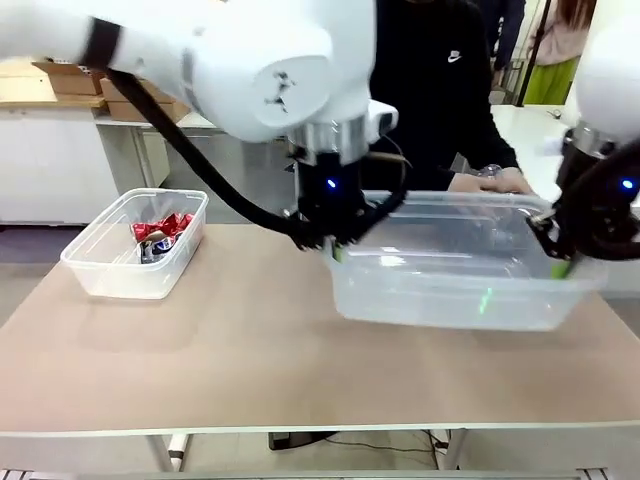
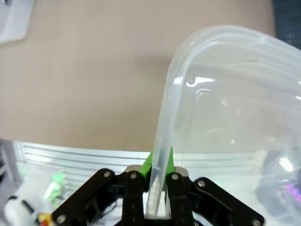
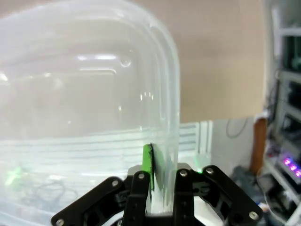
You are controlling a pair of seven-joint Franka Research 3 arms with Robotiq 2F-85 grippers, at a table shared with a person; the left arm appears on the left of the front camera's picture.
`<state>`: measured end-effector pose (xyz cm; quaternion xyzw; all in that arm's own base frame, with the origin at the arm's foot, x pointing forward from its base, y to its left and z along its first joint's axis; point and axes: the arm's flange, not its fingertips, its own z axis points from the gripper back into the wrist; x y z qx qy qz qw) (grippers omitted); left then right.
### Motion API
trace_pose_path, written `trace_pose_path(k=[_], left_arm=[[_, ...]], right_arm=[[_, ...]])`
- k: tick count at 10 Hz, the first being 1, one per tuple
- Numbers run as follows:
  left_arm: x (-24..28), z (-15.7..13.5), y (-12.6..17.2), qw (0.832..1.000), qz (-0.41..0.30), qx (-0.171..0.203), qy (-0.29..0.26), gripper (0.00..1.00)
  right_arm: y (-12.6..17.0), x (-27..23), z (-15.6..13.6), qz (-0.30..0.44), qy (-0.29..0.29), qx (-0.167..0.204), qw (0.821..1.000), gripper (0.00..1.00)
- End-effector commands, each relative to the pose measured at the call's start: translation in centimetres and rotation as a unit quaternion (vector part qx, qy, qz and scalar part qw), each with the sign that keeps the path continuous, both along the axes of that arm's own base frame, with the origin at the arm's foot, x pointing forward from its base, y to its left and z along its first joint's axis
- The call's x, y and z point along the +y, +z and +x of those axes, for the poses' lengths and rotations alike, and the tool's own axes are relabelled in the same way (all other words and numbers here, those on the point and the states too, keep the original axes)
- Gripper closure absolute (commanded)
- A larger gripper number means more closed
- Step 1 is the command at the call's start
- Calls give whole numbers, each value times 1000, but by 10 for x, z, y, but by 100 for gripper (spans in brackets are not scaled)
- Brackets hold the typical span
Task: Sort the waste into each basket.
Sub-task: Pick up the Organizing box on the right side of the table and lift it.
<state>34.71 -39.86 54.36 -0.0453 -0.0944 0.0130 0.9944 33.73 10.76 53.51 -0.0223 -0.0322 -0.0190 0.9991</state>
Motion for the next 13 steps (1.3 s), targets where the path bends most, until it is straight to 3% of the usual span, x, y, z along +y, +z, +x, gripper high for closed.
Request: trace_pose_path(k=[1, 3, 5, 8, 10, 13], left_arm=[[88, -16, 8, 998, -56, -18, 35, 94], [147, -26, -4, 993, -77, -27, 87, 94], [162, -33, -18, 990, -96, -18, 106, 94], [143, -17, -35, 993, -65, -1, 96, 94], [124, 3, -26, 996, -52, 5, 77, 94], [101, 36, -20, 998, -34, 11, 50, 94]], right_arm=[[2, 64, 44, 30, 54, 8, 998, 95], [-3, 105, 68, 81, 38, 20, 996, 95], [-14, 136, 73, 110, 40, 39, 992, 95], [-31, 156, 64, 84, -2, 58, 995, 95], [-42, 158, 52, 78, -26, 59, 995, 95], [-47, 146, 37, 80, -122, 39, 988, 95]])
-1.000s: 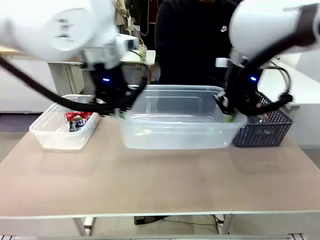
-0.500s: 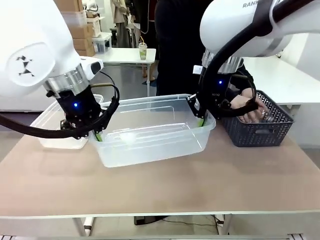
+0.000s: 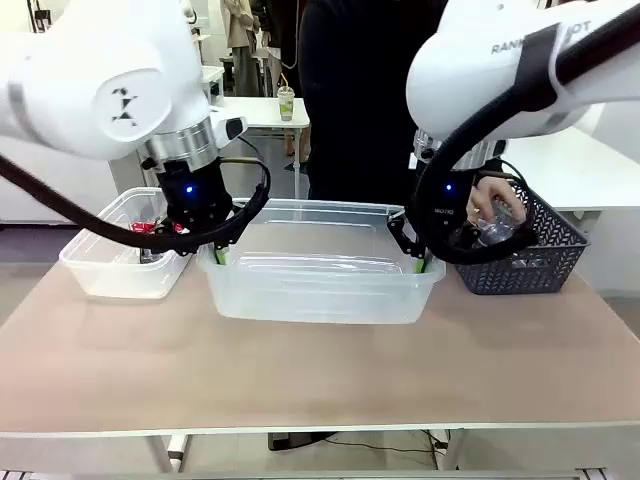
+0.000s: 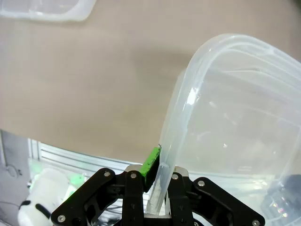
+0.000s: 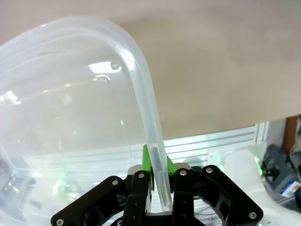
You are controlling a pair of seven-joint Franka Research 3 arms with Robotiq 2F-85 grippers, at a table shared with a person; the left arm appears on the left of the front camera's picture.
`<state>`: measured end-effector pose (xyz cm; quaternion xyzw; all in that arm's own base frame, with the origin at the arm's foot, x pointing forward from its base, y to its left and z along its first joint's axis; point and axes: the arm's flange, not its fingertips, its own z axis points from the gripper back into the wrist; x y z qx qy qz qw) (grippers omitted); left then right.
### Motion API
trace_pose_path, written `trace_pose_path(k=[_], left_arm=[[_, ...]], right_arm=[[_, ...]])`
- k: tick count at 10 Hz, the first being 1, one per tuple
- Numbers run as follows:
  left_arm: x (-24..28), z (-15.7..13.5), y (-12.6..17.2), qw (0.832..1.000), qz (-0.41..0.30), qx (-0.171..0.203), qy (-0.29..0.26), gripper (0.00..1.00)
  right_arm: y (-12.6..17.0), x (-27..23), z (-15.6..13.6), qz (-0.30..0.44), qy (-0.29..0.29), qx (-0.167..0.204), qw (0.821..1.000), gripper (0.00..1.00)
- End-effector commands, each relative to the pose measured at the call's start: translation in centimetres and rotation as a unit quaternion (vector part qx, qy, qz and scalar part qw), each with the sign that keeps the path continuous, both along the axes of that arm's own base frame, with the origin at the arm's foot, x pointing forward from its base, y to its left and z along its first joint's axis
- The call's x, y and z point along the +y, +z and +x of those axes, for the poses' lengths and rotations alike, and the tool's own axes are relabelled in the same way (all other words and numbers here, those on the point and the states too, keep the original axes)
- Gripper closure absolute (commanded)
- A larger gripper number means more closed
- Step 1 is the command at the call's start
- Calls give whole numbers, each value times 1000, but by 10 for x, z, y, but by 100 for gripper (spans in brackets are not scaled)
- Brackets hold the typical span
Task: Sort the waste into each basket.
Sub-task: Pick up the Organizing box on the right side of the table and lift it, then offer the picked Organizing box to the human.
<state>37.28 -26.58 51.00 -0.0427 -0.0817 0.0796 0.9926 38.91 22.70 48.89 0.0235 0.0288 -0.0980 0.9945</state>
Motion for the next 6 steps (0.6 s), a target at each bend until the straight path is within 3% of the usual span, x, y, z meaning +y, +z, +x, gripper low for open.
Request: trace_pose_path(k=[1, 2, 6], left_arm=[[-36, 12, 10, 1000, -13, -10, 4, 94], [0, 0, 0, 1000, 0, 0, 0, 94], [0, 0, 0, 1000, 0, 0, 0, 94]], right_arm=[[0, 20, -12, 43, -71, -30, 996, 95], [0, 0, 0, 0, 0, 0, 1000, 95], [0, 0, 0, 0, 0, 0, 1000, 95]])
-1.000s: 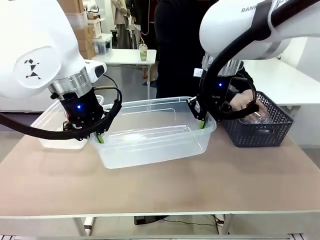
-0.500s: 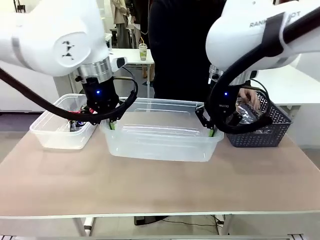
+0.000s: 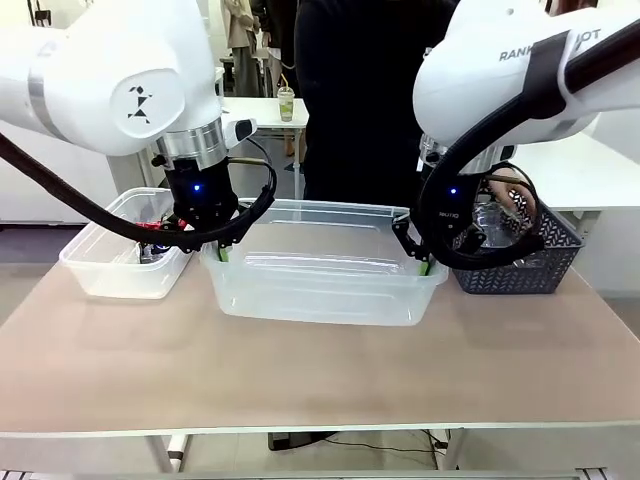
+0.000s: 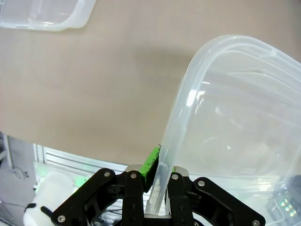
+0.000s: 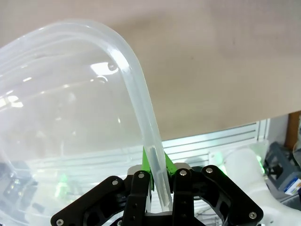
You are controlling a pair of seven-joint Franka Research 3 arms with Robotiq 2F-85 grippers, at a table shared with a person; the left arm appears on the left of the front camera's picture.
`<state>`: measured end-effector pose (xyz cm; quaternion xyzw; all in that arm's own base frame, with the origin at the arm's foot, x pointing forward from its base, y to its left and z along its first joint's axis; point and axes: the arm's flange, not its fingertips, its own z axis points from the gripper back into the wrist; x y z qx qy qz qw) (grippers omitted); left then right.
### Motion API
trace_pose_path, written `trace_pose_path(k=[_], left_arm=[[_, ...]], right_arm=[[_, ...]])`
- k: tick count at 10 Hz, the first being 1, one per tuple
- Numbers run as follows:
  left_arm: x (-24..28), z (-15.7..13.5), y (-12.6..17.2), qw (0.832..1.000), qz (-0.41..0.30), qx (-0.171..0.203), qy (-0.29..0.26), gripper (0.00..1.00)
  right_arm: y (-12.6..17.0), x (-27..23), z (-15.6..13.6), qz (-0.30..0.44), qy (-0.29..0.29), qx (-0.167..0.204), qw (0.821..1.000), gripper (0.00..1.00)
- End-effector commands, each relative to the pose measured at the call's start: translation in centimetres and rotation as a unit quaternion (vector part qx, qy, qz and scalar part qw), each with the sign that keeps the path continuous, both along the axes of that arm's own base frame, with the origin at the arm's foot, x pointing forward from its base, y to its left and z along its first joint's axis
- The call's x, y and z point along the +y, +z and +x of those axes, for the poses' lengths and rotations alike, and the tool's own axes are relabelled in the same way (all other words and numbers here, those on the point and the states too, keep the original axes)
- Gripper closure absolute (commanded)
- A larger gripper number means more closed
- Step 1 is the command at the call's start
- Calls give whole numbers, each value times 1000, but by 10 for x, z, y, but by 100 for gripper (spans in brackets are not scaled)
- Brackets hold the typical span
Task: Sort the waste into each basket.
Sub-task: Offer the picked Organizing box to the human.
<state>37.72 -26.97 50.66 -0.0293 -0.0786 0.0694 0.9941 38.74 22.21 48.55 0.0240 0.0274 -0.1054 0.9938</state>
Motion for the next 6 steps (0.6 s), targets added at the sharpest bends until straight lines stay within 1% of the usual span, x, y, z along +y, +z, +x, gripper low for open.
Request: trace_pose_path(k=[1, 6], left_arm=[[4, -4, 3, 1000, -14, -4, 9, 94], [4, -4, 3, 1000, -14, -4, 9, 94]], right_arm=[[3, 5, 2, 0, 7, 1, 1000, 95], [3, 5, 2, 0, 7, 1, 1000, 95]])
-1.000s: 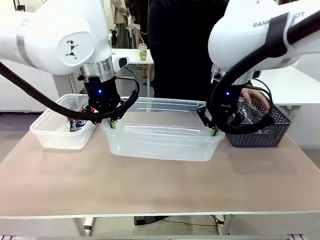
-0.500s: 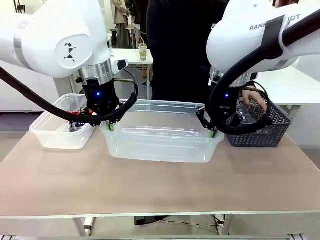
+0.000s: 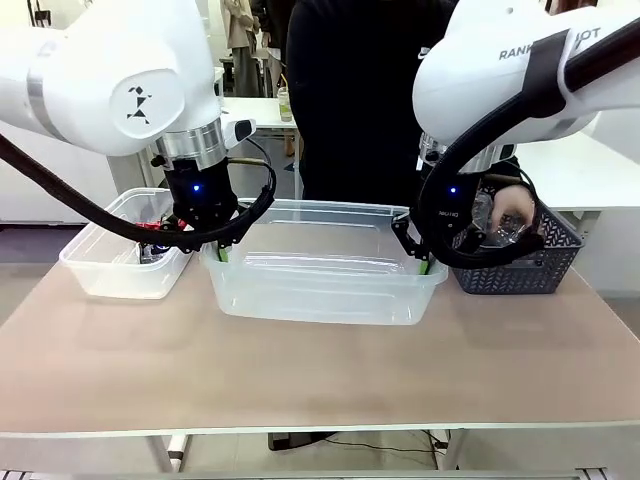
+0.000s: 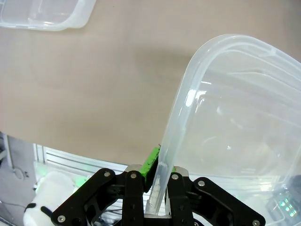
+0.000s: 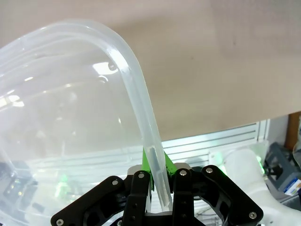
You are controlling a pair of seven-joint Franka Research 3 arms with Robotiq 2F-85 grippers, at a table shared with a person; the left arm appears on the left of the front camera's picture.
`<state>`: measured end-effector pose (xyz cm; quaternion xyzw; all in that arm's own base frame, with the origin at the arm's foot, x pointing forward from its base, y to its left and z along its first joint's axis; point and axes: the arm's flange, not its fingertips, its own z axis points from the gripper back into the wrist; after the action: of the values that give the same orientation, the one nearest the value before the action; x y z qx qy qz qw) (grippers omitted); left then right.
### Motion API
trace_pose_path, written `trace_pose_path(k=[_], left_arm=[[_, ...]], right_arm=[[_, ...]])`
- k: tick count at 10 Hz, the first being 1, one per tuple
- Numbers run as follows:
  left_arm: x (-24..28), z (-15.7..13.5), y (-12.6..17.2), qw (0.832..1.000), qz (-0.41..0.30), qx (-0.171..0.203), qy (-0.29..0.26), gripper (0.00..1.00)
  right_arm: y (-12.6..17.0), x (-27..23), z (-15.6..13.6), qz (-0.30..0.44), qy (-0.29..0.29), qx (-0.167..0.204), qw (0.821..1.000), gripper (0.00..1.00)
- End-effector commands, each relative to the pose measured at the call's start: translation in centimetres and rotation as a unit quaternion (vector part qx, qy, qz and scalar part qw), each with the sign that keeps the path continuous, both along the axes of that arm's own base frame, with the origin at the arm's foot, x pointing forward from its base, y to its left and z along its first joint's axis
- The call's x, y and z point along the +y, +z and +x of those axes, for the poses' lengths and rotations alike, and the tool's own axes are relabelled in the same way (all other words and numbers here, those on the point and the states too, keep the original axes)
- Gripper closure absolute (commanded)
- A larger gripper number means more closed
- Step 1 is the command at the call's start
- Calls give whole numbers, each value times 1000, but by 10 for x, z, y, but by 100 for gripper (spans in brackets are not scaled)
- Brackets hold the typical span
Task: Sort the waste into each basket.
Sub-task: Offer the picked Organizing box to the human.
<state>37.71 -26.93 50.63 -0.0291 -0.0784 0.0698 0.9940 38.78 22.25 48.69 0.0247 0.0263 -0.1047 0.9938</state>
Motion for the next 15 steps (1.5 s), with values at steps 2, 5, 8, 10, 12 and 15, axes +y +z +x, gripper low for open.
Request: trace_pose_path(k=[2, 5, 8, 10, 12, 15], left_arm=[[3, -4, 4, 1000, -14, -4, 9, 94], [3, -4, 4, 1000, -14, -4, 9, 94], [3, -4, 4, 1000, -14, -4, 9, 94], [3, -4, 4, 1000, -14, -4, 9, 94], [3, -4, 4, 1000, -14, -4, 9, 94], [3, -4, 4, 1000, -14, -4, 9, 94]], right_arm=[[2, 5, 1, -1, 7, 2, 1000, 95], [2, 5, 1, -1, 7, 2, 1000, 95], [2, 5, 1, -1, 7, 2, 1000, 95], [2, 5, 1, -1, 7, 2, 1000, 95], [2, 5, 1, -1, 7, 2, 1000, 95], [2, 5, 1, -1, 7, 2, 1000, 95]])
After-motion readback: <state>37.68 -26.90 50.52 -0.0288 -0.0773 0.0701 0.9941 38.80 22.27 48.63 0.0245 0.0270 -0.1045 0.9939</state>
